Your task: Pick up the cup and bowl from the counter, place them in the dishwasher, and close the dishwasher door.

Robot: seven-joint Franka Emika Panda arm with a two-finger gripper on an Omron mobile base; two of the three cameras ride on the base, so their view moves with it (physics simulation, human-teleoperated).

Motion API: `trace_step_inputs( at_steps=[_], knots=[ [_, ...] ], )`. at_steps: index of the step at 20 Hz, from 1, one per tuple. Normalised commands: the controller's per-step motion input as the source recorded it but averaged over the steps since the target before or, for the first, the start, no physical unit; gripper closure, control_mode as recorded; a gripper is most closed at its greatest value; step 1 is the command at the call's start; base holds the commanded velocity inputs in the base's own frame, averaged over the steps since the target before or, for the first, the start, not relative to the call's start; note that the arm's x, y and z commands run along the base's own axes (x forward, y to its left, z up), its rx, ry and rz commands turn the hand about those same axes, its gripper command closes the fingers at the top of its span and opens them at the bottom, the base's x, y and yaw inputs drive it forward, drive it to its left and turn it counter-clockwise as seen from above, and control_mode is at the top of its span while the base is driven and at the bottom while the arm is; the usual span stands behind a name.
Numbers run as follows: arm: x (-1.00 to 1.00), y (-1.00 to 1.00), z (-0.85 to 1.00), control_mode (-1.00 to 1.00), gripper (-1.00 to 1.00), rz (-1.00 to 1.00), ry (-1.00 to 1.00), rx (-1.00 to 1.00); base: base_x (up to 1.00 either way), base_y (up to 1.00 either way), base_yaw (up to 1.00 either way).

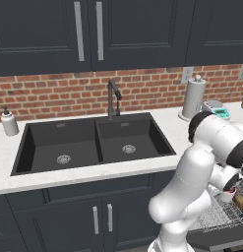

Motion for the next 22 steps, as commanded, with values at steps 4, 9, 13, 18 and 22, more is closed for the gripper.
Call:
trace_step_inputs(
  at_steps=[4, 9, 13, 18, 22],
  knots=[
    [0.09, -0.40, -0.55, -1.00, 1.00, 0.00, 0.00, 0.00, 0.00, 0.00, 0.00],
    [0.05, -0.49, -0.30, -1.00, 1.00, 0.00, -0.03, 0.01, 0.00, 0.00, 0.00],
    [-0.14, -0.83, -0.01, -1.00, 1.00, 0.00, -0.11, 0.20, 0.00, 0.00, 0.00],
    [-0.50, -0.62, 0.00, -1.00, 1.00, 0.00, -0.19, 0.23, 0.00, 0.00, 0.00],
    [-0.49, -0.56, -0.04, -1.00, 1.00, 0.00, -0.14, 0.20, 0.00, 0.00, 0.00]
  ],
)
